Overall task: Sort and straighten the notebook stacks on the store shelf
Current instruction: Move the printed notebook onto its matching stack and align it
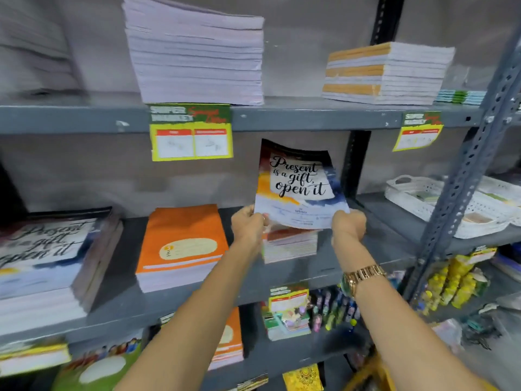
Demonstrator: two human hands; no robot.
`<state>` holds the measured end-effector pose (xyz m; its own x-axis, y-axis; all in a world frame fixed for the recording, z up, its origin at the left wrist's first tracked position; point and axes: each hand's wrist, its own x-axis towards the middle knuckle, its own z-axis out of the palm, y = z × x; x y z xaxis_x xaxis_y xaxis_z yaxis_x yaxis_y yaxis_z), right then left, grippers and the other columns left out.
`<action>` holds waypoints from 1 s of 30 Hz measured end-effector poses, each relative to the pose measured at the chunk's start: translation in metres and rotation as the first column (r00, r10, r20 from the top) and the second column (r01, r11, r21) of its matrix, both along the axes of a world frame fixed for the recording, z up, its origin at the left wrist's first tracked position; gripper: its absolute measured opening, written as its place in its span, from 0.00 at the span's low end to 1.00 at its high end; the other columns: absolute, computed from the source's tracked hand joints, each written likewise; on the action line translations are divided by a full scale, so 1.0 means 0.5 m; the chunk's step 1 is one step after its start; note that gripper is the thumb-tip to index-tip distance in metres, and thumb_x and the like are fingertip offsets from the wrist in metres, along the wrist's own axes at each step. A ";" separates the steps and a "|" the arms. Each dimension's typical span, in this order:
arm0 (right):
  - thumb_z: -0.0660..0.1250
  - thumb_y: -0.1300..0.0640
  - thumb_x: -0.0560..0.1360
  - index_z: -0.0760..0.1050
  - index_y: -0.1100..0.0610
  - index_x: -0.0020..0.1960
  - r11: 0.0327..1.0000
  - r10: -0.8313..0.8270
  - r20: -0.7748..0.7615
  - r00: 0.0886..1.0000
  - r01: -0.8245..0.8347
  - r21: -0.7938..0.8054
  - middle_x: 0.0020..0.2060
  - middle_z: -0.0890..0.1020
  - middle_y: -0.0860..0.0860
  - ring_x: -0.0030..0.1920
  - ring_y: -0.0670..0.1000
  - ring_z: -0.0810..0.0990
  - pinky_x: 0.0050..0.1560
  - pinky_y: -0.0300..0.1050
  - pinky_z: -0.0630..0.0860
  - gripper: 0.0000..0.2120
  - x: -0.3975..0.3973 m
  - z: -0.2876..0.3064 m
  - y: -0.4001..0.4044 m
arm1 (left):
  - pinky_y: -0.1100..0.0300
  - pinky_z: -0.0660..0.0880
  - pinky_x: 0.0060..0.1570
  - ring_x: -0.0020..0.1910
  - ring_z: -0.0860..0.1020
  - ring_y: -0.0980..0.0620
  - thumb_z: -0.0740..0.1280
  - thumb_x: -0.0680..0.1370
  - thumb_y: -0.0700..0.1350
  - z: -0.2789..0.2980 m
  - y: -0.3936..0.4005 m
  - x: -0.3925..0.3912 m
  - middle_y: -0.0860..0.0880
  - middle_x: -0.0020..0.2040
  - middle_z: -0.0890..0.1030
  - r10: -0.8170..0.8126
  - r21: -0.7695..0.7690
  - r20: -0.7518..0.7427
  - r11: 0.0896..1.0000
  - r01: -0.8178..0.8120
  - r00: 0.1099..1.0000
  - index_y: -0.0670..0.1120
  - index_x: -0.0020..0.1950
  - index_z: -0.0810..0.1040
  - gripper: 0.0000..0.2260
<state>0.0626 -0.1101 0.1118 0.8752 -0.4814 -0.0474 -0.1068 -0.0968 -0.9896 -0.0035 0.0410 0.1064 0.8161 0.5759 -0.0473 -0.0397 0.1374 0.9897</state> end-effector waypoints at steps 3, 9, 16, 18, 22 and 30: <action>0.58 0.68 0.74 0.76 0.65 0.57 0.994 0.105 -0.005 0.995 -0.105 -0.005 0.55 0.81 0.63 0.54 0.63 0.79 0.50 0.50 0.75 0.13 -0.042 0.008 0.115 | 0.62 0.63 0.28 0.28 0.67 0.53 0.57 0.72 0.26 0.001 0.109 -0.064 0.47 0.30 0.74 0.077 -0.001 -0.004 0.997 -0.077 0.997 0.46 0.31 0.74 0.18; 0.58 0.68 0.74 0.72 0.69 0.59 0.961 0.268 -0.003 0.963 -0.268 0.062 0.57 0.79 0.64 0.53 0.61 0.78 0.50 0.50 0.74 0.15 -0.148 -0.012 0.366 | 0.69 0.67 0.21 0.25 0.69 0.54 0.56 0.71 0.27 -0.004 0.337 -0.208 0.48 0.29 0.76 0.274 -0.022 -0.013 0.961 -0.274 0.962 0.46 0.30 0.74 0.18; 0.59 0.69 0.73 0.75 0.61 0.51 0.865 0.498 -0.052 0.866 -0.492 0.096 0.43 0.75 0.56 0.42 0.54 0.73 0.42 0.43 0.69 0.10 -0.275 -0.041 0.602 | 0.58 0.70 0.34 0.33 0.72 0.51 0.55 0.72 0.28 -0.027 0.568 -0.363 0.48 0.31 0.75 0.462 0.026 -0.070 0.887 -0.461 0.884 0.45 0.29 0.69 0.16; 0.58 0.70 0.72 0.73 0.60 0.47 0.834 0.547 -0.058 0.835 -0.537 0.130 0.42 0.74 0.57 0.41 0.54 0.73 0.41 0.43 0.69 0.09 -0.311 -0.048 0.658 | 0.58 0.67 0.34 0.33 0.72 0.52 0.54 0.73 0.29 -0.033 0.620 -0.406 0.48 0.32 0.75 0.490 0.058 -0.076 0.871 -0.487 0.868 0.46 0.30 0.67 0.16; 0.59 0.71 0.71 0.76 0.66 0.48 0.775 0.624 -0.078 0.778 -0.603 0.187 0.45 0.81 0.60 0.44 0.58 0.80 0.50 0.52 0.80 0.10 -0.358 -0.069 0.739 | 0.58 0.66 0.36 0.29 0.70 0.50 0.54 0.73 0.29 -0.049 0.692 -0.467 0.45 0.32 0.75 0.519 0.128 -0.102 0.853 -0.506 0.849 0.45 0.29 0.69 0.16; 0.71 0.65 0.70 0.79 0.67 0.51 0.689 0.719 -0.191 0.668 -0.720 0.080 0.49 0.84 0.62 0.48 0.61 0.83 0.53 0.58 0.81 0.10 -0.411 -0.127 0.839 | 0.58 0.66 0.31 0.27 0.69 0.48 0.56 0.71 0.30 -0.081 0.794 -0.529 0.43 0.28 0.73 0.577 0.173 -0.228 0.817 -0.551 0.784 0.42 0.32 0.70 0.11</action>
